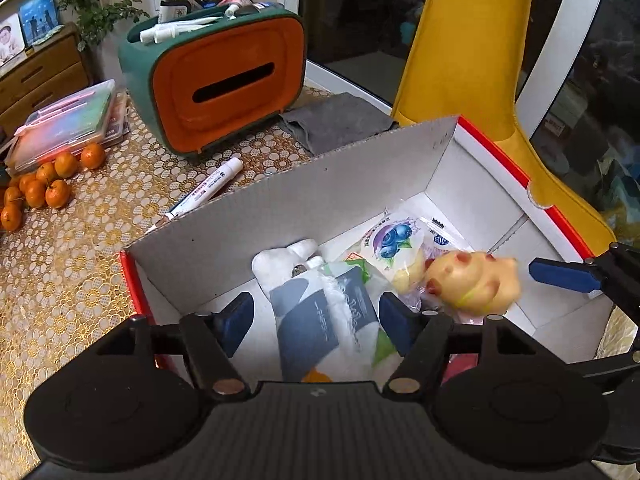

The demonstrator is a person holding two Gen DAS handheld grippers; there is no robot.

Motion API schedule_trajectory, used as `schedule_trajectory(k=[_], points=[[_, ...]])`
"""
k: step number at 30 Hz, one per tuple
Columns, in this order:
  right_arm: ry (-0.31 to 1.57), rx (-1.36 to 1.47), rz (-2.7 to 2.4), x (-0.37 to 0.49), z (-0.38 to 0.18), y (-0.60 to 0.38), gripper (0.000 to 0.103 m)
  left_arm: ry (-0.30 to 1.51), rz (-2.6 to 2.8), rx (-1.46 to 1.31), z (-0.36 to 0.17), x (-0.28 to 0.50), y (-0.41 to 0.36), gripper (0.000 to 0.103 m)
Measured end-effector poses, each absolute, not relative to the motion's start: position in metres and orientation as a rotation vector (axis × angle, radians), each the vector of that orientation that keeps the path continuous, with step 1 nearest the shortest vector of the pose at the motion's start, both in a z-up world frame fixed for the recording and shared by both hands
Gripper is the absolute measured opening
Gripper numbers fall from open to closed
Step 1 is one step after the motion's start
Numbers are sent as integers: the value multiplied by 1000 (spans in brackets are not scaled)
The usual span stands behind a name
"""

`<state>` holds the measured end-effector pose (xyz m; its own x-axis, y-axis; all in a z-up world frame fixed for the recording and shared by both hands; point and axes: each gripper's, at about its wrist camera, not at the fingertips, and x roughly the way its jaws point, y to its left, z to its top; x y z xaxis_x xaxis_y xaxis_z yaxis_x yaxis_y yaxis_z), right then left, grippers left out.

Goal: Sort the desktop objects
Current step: 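Lower the tissue pack and pig figurine into the box and open both grippers, then withdraw both tools upward away from the filled red box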

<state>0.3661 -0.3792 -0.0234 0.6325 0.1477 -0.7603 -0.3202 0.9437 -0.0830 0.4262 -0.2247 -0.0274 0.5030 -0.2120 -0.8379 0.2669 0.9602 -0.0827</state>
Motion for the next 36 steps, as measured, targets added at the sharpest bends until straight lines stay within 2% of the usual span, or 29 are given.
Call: schedule_trajectory(k=[10, 21, 36], points=[[815, -198, 269, 355, -8, -384, 73, 978, -301, 30, -11, 407, -214, 68], [776, -183, 297, 323, 18, -379, 75, 928, -318, 9, 15, 363, -199, 68], [708, -136, 350, 280, 40, -367, 85, 856, -342, -20, 39, 294, -177, 68]])
